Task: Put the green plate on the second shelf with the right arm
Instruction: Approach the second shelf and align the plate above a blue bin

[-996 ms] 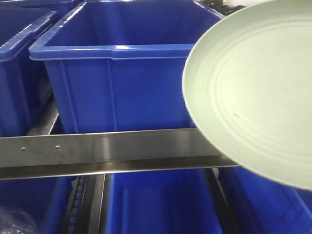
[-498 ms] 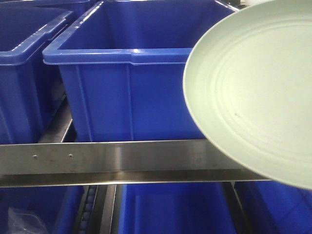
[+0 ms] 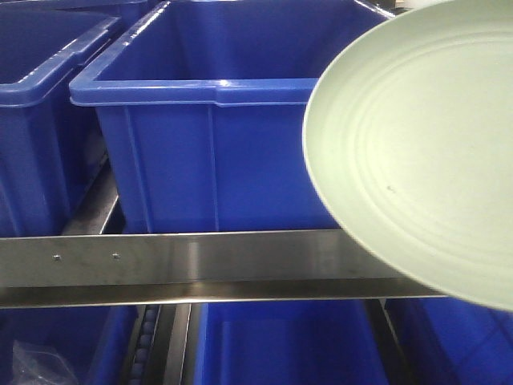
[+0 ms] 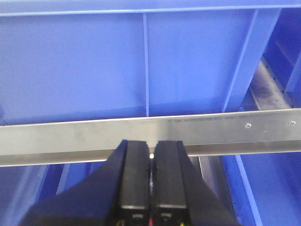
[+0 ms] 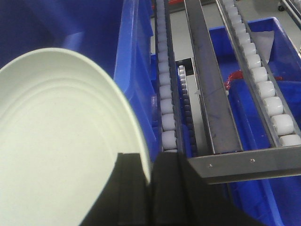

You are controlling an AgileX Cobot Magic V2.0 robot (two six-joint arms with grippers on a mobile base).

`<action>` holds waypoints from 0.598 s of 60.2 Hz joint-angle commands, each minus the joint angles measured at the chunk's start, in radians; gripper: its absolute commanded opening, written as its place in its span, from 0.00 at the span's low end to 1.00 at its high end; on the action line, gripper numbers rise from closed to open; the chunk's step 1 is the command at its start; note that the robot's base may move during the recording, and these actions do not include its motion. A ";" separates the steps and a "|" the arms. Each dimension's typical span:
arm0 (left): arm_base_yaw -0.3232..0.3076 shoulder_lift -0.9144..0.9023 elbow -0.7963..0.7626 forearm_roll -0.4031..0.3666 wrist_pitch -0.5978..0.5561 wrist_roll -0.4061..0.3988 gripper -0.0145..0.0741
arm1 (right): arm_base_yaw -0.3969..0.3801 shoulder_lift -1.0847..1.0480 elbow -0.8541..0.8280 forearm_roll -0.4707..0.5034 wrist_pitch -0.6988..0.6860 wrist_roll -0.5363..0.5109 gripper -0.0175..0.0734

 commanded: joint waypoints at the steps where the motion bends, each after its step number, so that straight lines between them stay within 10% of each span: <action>1: -0.005 -0.021 0.040 0.002 -0.072 0.001 0.30 | -0.005 -0.001 -0.033 0.005 -0.112 -0.001 0.25; 36: -0.005 -0.021 0.040 0.002 -0.072 0.001 0.30 | -0.005 -0.001 -0.033 0.005 -0.112 -0.001 0.25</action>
